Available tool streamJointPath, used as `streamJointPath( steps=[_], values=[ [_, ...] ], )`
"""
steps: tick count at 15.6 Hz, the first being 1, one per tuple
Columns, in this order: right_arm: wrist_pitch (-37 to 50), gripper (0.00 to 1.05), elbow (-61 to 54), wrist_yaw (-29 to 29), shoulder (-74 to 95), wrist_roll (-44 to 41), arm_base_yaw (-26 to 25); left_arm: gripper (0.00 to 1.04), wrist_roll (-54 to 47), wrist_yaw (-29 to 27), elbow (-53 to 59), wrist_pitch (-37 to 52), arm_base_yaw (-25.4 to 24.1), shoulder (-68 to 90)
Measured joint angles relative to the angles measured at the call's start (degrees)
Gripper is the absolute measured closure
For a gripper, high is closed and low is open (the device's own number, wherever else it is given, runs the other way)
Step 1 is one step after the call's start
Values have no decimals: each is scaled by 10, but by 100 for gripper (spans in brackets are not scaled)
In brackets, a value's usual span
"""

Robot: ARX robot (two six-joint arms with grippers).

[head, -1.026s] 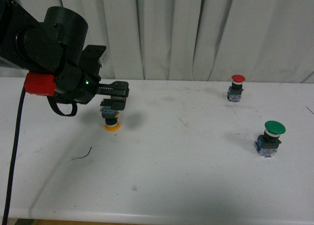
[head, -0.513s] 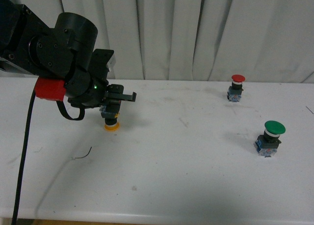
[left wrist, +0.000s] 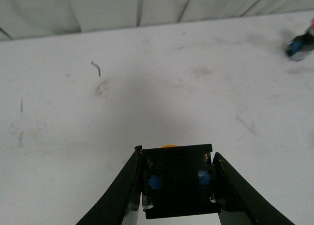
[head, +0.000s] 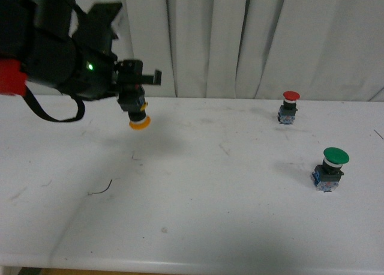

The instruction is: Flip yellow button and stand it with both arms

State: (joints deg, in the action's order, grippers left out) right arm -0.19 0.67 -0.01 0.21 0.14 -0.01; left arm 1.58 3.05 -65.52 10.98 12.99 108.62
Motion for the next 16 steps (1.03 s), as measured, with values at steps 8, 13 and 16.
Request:
streamJointPath(
  steps=[8, 13, 16],
  values=[
    [0, 6, 0, 0, 0, 0, 0, 69, 316, 233, 343, 311, 34, -254],
    [0, 6, 0, 0, 0, 0, 0, 69, 460, 289, 360, 485, 34, -240],
    [0, 6, 0, 0, 0, 0, 0, 69, 529, 289, 370, 556, 37, -220]
  ],
)
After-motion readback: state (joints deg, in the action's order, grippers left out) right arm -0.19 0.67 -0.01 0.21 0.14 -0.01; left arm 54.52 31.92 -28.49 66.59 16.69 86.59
